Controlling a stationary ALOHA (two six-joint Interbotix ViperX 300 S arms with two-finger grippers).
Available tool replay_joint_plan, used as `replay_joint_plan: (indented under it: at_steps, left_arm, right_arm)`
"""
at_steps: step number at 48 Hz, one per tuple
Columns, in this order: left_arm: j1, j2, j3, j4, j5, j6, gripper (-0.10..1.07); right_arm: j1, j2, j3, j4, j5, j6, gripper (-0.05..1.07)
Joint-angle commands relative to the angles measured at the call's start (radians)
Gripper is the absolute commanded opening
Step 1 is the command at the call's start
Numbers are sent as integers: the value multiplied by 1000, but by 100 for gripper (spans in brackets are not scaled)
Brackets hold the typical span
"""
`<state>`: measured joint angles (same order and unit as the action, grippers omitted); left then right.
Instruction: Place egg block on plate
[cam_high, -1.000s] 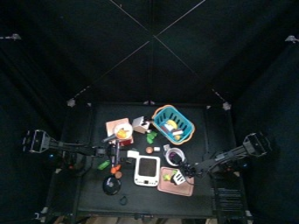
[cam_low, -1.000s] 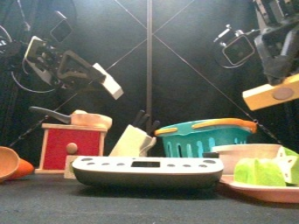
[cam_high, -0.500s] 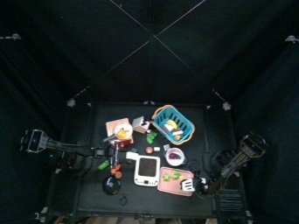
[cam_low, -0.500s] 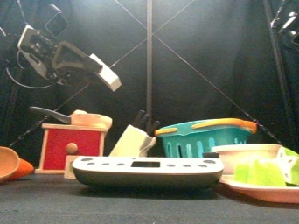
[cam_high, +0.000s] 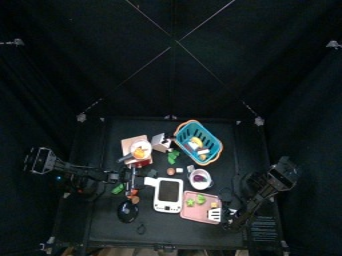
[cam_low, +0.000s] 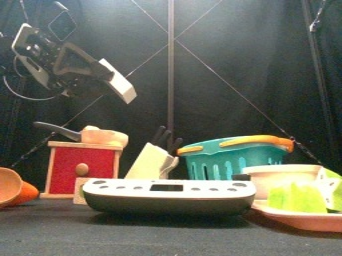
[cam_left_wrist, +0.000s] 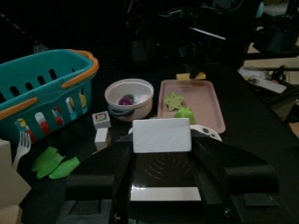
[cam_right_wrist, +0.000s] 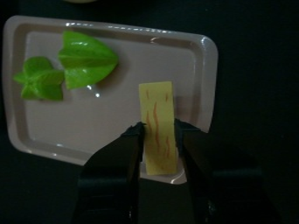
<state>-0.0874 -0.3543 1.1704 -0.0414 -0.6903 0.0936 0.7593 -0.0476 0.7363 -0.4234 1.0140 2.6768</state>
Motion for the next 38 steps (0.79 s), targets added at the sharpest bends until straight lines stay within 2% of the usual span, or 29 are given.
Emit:
replay_joint_plan:
  at_steps: [1,8,24,38]
  left_arm:
    - [-3,0,-11,-3,-5,2,57]
    - [-3,0,-11,-2,-3,2,57]
    - [-5,0,-11,0,-2,0,57]
    - [-6,0,-9,0,2,0,57]
  right_arm:
    - [-18,0,3,0,-18,8,67]
    - [-28,14,12,6,-44,8,73]
    - [-35,21,6,2,-48,0,100]
    - [-37,12,-2,-29,-48,-14,101]
